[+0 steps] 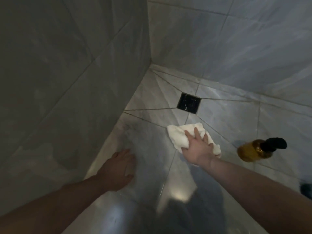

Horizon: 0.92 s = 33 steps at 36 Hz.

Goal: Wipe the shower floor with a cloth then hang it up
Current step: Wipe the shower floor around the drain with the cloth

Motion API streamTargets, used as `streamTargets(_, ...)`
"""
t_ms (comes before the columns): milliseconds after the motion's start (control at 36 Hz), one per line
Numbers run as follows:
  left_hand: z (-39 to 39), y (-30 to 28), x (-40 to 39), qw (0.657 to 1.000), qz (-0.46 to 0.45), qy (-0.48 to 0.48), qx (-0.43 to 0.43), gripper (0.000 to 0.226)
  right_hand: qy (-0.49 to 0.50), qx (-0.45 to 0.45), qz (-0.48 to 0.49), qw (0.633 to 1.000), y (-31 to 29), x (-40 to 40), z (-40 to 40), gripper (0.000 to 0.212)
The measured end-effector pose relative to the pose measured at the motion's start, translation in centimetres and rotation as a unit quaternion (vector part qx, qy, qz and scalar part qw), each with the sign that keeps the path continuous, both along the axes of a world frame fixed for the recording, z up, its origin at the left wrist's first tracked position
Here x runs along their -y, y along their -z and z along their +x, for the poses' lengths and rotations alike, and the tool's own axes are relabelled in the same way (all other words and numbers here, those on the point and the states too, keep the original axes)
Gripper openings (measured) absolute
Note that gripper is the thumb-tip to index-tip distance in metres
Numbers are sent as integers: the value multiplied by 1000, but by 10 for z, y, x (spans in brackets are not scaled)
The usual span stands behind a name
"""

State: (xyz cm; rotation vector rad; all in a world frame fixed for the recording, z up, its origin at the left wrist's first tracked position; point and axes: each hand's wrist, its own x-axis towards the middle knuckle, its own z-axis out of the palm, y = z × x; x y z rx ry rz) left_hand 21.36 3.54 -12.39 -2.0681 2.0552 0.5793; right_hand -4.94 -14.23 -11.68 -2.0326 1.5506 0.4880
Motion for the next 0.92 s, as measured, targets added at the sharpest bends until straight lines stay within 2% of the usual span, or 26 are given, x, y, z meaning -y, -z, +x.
streamTargets(83, 0, 4, -8, 998, 11, -32, -48, 74, -87, 8, -4, 996, 1, -32, 6, 80)
streamTargets(167, 0, -10, -7, 994, -48, -63, -75, 58, -177, 27, 0, 984, 9, -73, 3, 85)
streamTargets(222, 6, -18, -3, 989, -93, -85, -81, 51, -199, 44, 6, 979, 13, -96, 10, 86)
streamTargets(278, 12, -26, 1, 984, -121, -99, -83, 52, -170, 67, 31, 983, 14, -108, 28, 88)
streamTargets(333, 10, -33, 0, 982, -148, -81, -88, 52, -93, 116, 92, 985, 9, -103, 48, 95)
streamTargets(417, -11, -36, -13, 972, -171, -52, -151, 53, 49, 277, 178, 943, 1, -82, 59, 102)
streamTargets(472, -32, -31, -23, 970, -164, -1, -182, 54, 75, 357, 174, 915, -5, -72, 45, 90)
streamTargets(500, -43, -25, -25, 972, -149, 35, -177, 56, 53, 367, 150, 917, -7, -69, 33, 81)
streamTargets(556, -64, -14, -20, 981, -105, 91, -136, 62, -12, 346, 69, 935, -12, -68, 8, 75)
streamTargets(611, -76, -2, -7, 987, -75, 104, -95, 68, -58, 305, 18, 951, -13, -70, -15, 68)
streamTargets(750, -55, 29, 17, 990, -31, 136, -25, 75, -130, 213, -22, 968, 17, -86, -60, 66)
streamTargets(917, -20, 31, 4, 996, -44, 81, 0, 74, -178, 143, -40, 973, 29, -93, -83, 71)
